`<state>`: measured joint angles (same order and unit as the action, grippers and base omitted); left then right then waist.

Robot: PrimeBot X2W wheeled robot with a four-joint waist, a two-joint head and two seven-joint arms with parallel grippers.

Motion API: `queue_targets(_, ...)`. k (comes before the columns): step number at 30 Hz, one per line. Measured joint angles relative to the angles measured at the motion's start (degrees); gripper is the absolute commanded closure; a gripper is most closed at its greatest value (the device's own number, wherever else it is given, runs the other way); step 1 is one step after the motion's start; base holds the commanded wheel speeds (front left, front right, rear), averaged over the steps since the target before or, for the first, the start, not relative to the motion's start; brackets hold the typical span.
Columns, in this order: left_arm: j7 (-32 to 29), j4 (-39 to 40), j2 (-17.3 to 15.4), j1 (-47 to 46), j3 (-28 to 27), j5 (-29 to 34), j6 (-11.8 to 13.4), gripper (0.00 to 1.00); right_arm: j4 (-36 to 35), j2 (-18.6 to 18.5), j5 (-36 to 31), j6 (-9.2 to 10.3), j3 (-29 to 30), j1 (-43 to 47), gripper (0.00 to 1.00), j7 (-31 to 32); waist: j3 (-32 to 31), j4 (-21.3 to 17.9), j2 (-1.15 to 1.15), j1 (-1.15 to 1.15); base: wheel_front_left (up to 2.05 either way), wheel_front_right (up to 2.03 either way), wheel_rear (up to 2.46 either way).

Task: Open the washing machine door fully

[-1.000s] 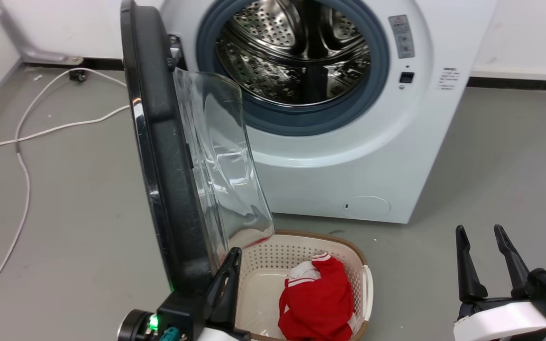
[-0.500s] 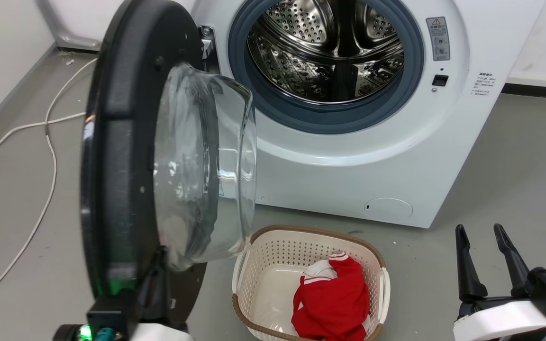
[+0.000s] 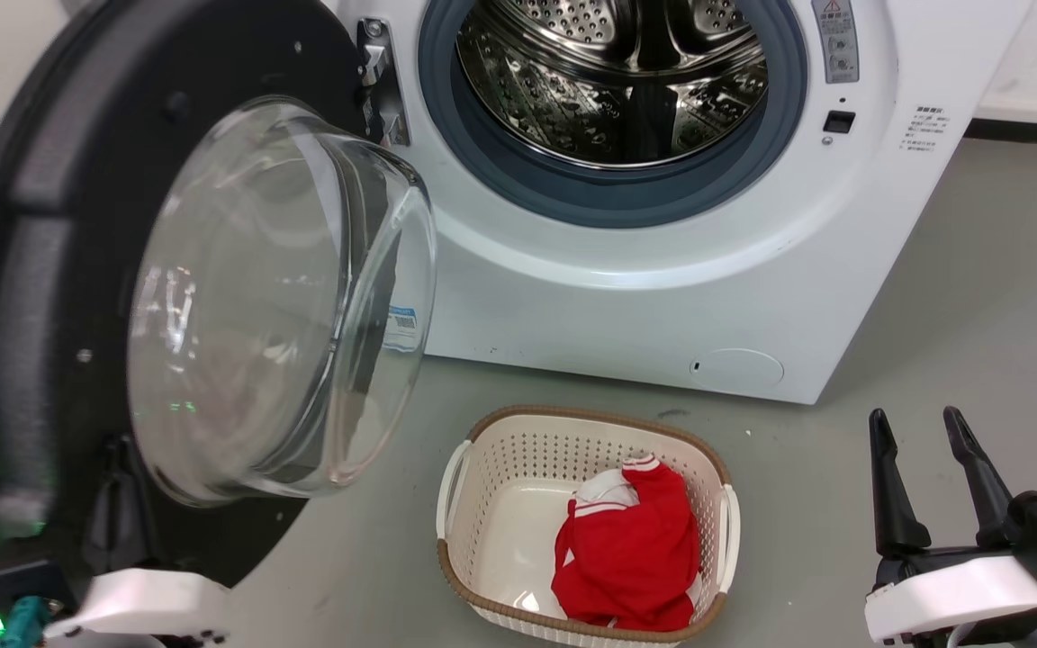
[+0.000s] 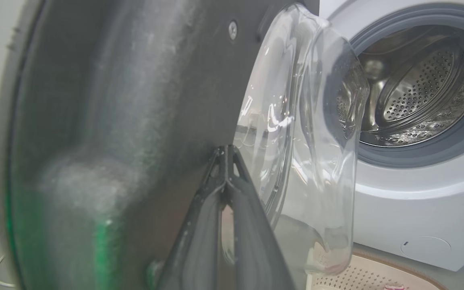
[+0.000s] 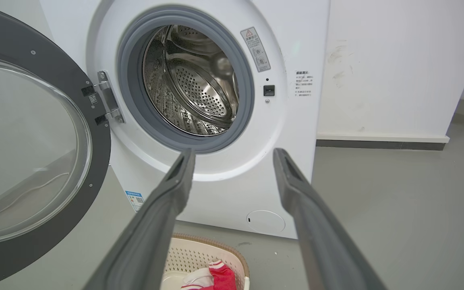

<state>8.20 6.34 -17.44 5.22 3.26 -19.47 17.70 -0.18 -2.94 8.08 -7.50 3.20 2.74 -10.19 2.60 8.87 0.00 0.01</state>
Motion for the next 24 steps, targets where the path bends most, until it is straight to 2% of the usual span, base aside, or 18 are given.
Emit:
queue_targets(6,2.4,-3.6,-0.8,-1.8,-4.4,-2.7,0.1,1.00,-0.4,0.0,-0.1,-0.01,-0.2,-1.3,0.00,0.2,1.9,-0.5,0.00,0.00,0.00,0.00,0.00)
queue_targets(14,4.6,-7.8,-4.7,-3.4,-10.7,-5.3,-0.9,1.00,-0.8,0.0,-0.6,-0.01,0.5,-2.8,0.00,0.2,4.8,-1.7,0.00,0.00,0.00,0.00,0.00)
queue_targets(15,5.1,-9.5,-6.4,-4.1,-13.2,-6.1,-1.3,1.00,-0.8,0.0,-0.6,-0.01,0.7,-2.9,0.00,0.2,5.5,-1.9,0.00,0.00,0.00,0.00,0.00)
queue_targets(24,5.9,-15.6,-10.8,-7.0,-17.3,-7.6,-2.6,1.00,-0.9,0.0,-1.5,0.00,1.0,-4.2,0.00,0.2,7.1,-2.1,0.00,0.00,0.00,0.00,0.00)
